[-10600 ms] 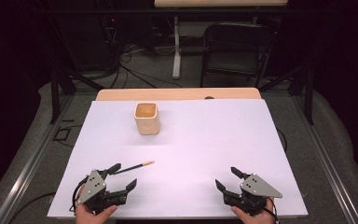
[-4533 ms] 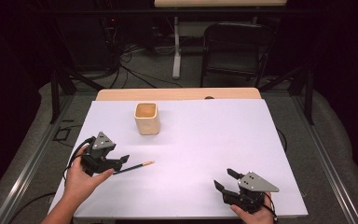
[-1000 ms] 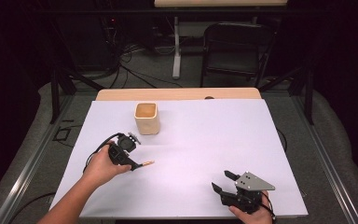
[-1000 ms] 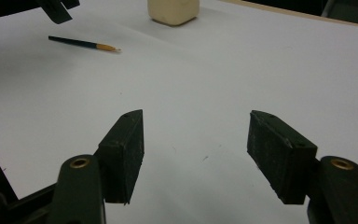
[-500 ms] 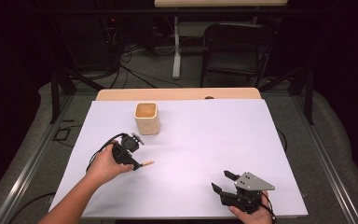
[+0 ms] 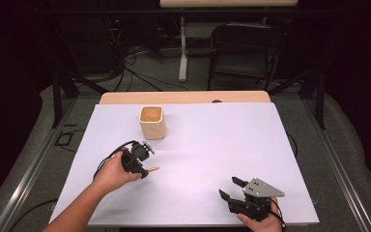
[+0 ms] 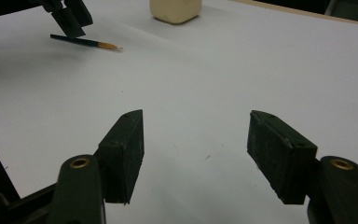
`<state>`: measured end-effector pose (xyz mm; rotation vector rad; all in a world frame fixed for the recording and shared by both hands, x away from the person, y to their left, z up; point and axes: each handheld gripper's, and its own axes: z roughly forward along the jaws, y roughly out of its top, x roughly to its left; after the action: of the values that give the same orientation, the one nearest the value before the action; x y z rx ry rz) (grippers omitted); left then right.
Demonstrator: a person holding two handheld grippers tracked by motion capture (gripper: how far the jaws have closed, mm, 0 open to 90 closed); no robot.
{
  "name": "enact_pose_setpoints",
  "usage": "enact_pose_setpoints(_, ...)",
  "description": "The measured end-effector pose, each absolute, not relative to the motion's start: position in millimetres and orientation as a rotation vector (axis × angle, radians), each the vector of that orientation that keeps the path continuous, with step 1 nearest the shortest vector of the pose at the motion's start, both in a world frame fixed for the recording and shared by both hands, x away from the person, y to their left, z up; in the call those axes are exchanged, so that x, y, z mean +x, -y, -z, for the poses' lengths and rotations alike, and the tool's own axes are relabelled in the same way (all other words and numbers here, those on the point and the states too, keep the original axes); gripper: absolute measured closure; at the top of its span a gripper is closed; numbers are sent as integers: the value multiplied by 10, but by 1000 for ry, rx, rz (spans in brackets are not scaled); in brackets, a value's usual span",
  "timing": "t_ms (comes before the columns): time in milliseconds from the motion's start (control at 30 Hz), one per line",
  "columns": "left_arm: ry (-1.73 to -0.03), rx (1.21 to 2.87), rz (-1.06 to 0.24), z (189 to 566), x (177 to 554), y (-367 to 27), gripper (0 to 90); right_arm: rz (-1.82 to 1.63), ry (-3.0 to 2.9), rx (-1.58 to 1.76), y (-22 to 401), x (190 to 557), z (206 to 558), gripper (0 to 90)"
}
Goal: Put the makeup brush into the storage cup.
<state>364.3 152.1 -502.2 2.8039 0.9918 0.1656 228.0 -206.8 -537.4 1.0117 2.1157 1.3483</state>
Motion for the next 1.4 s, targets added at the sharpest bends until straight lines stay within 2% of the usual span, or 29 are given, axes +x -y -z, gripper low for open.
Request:
enact_pose_setpoints(333,-841,2850,-174,5048,3620,-1503,645,-1351,-2119,1008,2068,2284,5376,362)
enact_pose_setpoints(567,-751,2913,-244,5045,3620,-1449,658,-1353,-2121,1008,2062,2284,5379,362)
enact_pose_setpoints(1400,-631,3088,-132,5020,3779,-1321,678,-1352,-2133,1008,2060,2284,5386,362)
